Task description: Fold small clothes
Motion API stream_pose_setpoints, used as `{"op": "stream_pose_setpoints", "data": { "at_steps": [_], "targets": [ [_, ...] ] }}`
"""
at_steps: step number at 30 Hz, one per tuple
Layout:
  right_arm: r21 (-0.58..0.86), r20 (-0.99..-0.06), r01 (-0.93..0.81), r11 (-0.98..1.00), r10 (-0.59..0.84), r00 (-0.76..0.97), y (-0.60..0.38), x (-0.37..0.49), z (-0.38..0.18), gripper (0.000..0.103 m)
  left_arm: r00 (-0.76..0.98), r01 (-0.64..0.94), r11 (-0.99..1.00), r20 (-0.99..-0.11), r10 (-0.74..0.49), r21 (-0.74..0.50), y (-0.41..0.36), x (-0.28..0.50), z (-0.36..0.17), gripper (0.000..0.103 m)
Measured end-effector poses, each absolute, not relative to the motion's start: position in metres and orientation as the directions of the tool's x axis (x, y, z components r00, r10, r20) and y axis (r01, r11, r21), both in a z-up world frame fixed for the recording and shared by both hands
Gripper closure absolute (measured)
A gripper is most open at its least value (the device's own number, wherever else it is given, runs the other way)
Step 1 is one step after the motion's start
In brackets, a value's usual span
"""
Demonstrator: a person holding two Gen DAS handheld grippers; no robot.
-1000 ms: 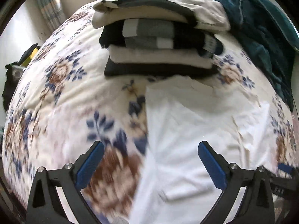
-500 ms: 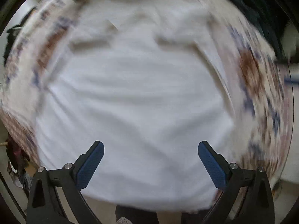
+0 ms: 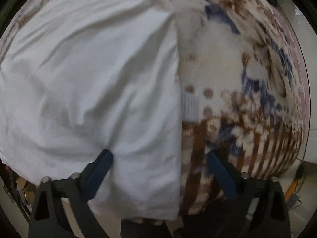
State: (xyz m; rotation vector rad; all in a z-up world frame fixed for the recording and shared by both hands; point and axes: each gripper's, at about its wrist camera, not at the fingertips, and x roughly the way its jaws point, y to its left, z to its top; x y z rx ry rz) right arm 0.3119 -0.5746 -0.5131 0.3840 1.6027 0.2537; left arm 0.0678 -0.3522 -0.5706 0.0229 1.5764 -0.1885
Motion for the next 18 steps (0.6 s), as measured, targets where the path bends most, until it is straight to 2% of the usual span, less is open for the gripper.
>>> {"op": "stream_pose_setpoints", "data": {
  "at_steps": [1, 2, 3, 4, 7, 12, 13, 14, 18],
  "targets": [
    [0.424, -0.903, 0.094, 0.901, 0.428, -0.023, -0.570, 0.328, -0.518, 0.035, 0.002, 0.131, 0.986, -0.994, -0.107, -0.105, -0.350, 0.071, -0.569, 0.040],
    [0.461, -0.886, 0.099, 0.882, 0.464, -0.008, -0.565, 0.343, -0.522, 0.035, 0.016, 0.125, 0.987, -0.994, -0.104, -0.101, -0.350, 0.073, -0.567, 0.055],
    [0.493, -0.869, 0.105, 0.864, 0.495, 0.005, -0.561, 0.356, -0.525, 0.035, 0.037, 0.110, 0.990, -0.995, -0.097, -0.092, -0.346, 0.077, -0.564, 0.086],
    [0.529, -0.847, 0.112, 0.841, 0.531, 0.015, -0.554, 0.374, -0.530, 0.035, 0.051, 0.088, 0.991, -0.994, -0.101, -0.096, -0.340, 0.083, -0.561, 0.095],
    [0.585, -0.810, 0.132, 0.801, 0.585, 0.041, -0.536, 0.419, -0.545, 0.036, 0.082, 0.037, 0.990, -0.987, -0.140, -0.138, -0.322, 0.093, -0.553, 0.100],
    [0.588, -0.807, 0.149, 0.795, 0.588, 0.051, -0.506, 0.469, -0.571, 0.069, 0.134, -0.001, 0.989, -0.980, -0.145, -0.146, -0.299, 0.101, -0.534, 0.100],
    [0.577, -0.815, 0.147, 0.803, 0.577, 0.048, -0.498, 0.476, -0.576, 0.085, 0.139, -0.011, 0.989, -0.980, -0.143, -0.146, -0.295, 0.102, -0.530, 0.100],
    [0.557, -0.829, 0.143, 0.818, 0.557, 0.047, -0.492, 0.481, -0.578, 0.092, 0.146, -0.025, 0.989, -0.979, -0.142, -0.147, -0.290, 0.103, -0.526, 0.101],
    [0.533, -0.846, 0.100, 0.840, 0.531, 0.048, -0.463, 0.491, -0.575, 0.095, 0.156, -0.080, 0.984, -0.977, -0.144, -0.158, -0.278, 0.099, -0.519, 0.101]
  ]
}}
